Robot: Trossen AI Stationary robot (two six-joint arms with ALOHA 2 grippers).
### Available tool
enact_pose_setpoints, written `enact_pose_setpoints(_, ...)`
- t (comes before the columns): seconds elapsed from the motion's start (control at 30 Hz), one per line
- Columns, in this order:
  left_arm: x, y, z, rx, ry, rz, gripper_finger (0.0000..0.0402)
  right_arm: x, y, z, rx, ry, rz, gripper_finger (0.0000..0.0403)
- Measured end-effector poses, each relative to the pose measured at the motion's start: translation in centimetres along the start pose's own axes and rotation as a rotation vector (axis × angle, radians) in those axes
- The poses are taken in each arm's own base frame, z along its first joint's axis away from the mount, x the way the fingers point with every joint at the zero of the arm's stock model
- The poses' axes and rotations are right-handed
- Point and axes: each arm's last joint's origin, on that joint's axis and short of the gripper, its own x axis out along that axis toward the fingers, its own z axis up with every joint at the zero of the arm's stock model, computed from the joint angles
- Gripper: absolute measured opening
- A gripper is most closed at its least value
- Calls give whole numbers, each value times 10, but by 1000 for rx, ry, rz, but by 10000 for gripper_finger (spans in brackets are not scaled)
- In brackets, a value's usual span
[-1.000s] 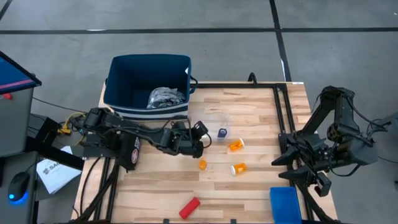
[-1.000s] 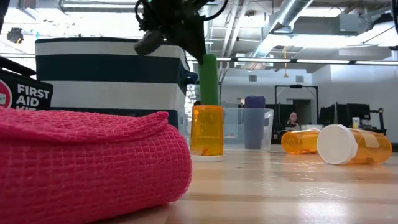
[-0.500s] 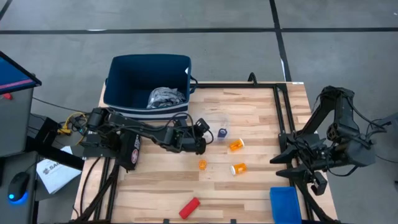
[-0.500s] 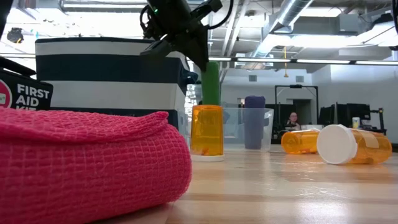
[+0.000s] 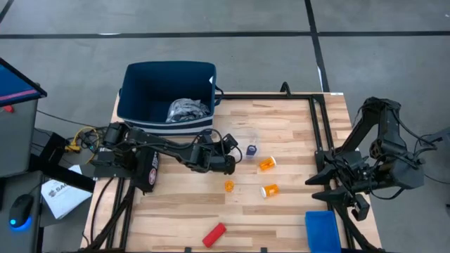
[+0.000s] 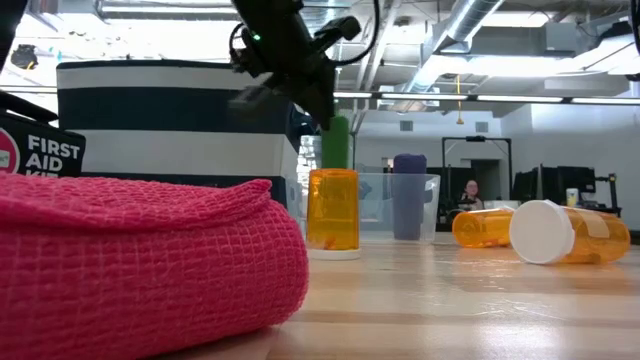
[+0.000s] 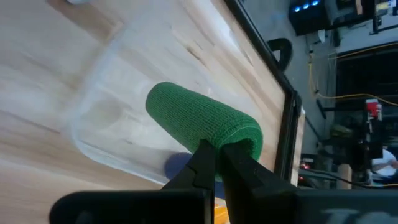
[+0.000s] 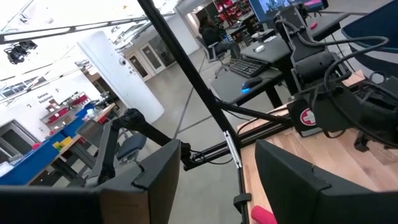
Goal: Pick & place medical supplies in basket/bin
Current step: Put the green bandage into the transparent bin
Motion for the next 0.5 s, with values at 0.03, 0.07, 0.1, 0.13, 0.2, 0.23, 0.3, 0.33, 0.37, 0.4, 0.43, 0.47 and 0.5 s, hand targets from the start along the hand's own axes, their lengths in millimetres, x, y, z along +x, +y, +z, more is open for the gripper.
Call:
enact_pose_setpoints(0.03,1,1,-1,5,3,6,1,0,0,0,0,0,0,205)
enact_pose_setpoints(0.07,1,3,-1,13,7,15,1,0,0,0,3,0,0,205)
enact_pose_setpoints(0.1,2,3,-3,12,9,13,1,0,0,0,6,1,-1,205)
enact_pose_setpoints(0.13,2,3,-4,5,12,6,1,0,0,0,4,2,-2,205)
enact_pose_setpoints(0.2,3,5,-6,15,19,20,1,0,0,0,3,3,-2,205)
enact_pose_setpoints(0.23,4,6,-7,13,23,20,1,0,0,0,3,2,-2,205)
enact_pose_setpoints(0.3,6,5,-9,-1,31,8,1,0,0,0,2,3,-2,205)
enact_pose_setpoints(0.33,5,6,-9,4,28,11,1,0,0,-1,1,4,-3,205)
enact_pose_setpoints(0.37,5,6,-9,4,27,10,1,0,0,-1,1,4,-3,205)
enact_pose_setpoints(0.4,5,6,-9,2,27,8,1,0,0,-1,1,4,-3,205)
enact_pose_setpoints(0.43,5,6,-9,4,26,10,1,0,0,-1,1,4,-3,205)
enact_pose_setpoints(0.47,5,6,-9,7,26,10,1,0,0,-1,1,4,-3,205)
enact_pose_setpoints(0.5,6,6,-9,12,27,13,1,0,0,-1,1,4,-3,205)
